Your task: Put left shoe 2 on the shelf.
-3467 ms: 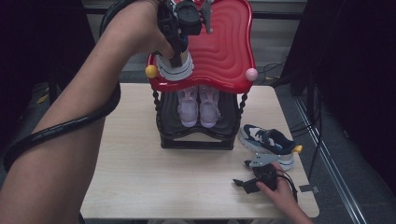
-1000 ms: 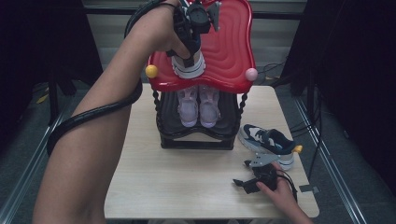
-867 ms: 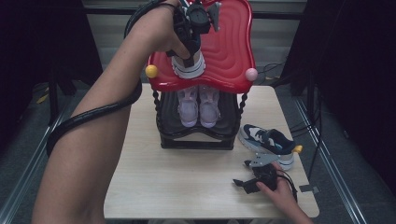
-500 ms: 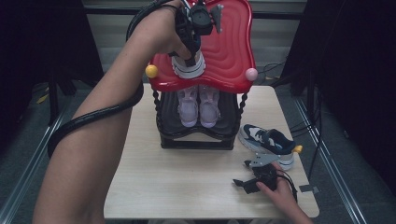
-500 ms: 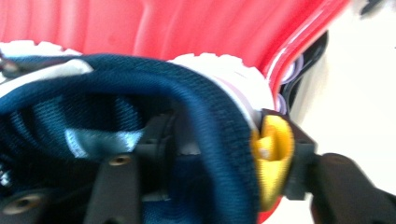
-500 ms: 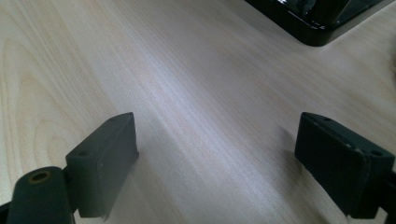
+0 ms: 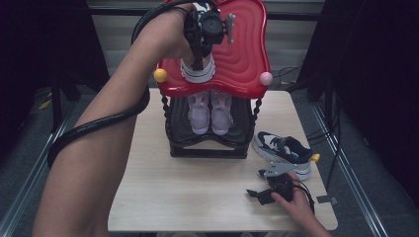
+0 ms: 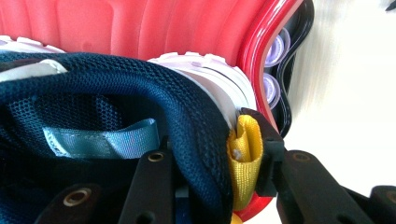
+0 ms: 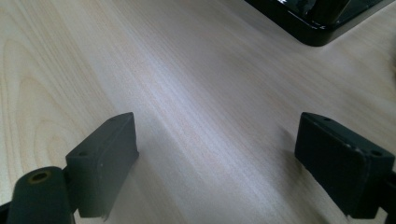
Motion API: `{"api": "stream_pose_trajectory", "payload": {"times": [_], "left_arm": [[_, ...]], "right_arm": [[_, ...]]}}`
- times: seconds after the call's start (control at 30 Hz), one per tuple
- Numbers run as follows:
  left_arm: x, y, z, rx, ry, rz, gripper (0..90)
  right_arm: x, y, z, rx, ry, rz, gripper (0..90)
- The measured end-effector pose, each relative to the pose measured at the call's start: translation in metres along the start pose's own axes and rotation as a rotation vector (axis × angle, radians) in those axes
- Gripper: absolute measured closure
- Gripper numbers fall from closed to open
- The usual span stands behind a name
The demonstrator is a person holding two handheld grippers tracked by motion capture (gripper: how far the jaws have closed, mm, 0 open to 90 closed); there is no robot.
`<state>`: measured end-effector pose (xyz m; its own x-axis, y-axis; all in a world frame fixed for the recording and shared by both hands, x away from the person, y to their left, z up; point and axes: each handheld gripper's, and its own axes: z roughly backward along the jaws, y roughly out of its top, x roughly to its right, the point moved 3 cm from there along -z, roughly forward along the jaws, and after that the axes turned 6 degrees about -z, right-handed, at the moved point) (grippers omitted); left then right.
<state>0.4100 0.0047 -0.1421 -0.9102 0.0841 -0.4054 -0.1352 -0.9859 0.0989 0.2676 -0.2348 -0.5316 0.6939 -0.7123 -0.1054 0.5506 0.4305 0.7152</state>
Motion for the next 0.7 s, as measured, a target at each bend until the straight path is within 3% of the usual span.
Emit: {"api": "stream_pose_trajectory", "payload": {"times": [0.2, 0.3, 0.43, 0.7], "left_arm": [[-0.001, -0.002, 0.001, 0.001, -0.005, 0.026, 63.0], [-0.002, -0.003, 0.002, 0.001, 0.000, 0.069, 56.9], [-0.005, -0.006, 0.003, 0.016, 0.005, 0.152, 44.3], [-0.006, -0.010, 0.011, 0.074, -0.025, 0.330, 32.8]], "right_arm": [[0.000, 0.000, 0.000, 0.000, 0.000, 0.000, 12.3], [0.000, 0.000, 0.000, 0.000, 0.000, 0.000, 12.3], [0.000, 0.000, 0.000, 0.000, 0.000, 0.000, 12.3], [0.000, 0.000, 0.000, 0.000, 0.000, 0.000, 12.3]]}}
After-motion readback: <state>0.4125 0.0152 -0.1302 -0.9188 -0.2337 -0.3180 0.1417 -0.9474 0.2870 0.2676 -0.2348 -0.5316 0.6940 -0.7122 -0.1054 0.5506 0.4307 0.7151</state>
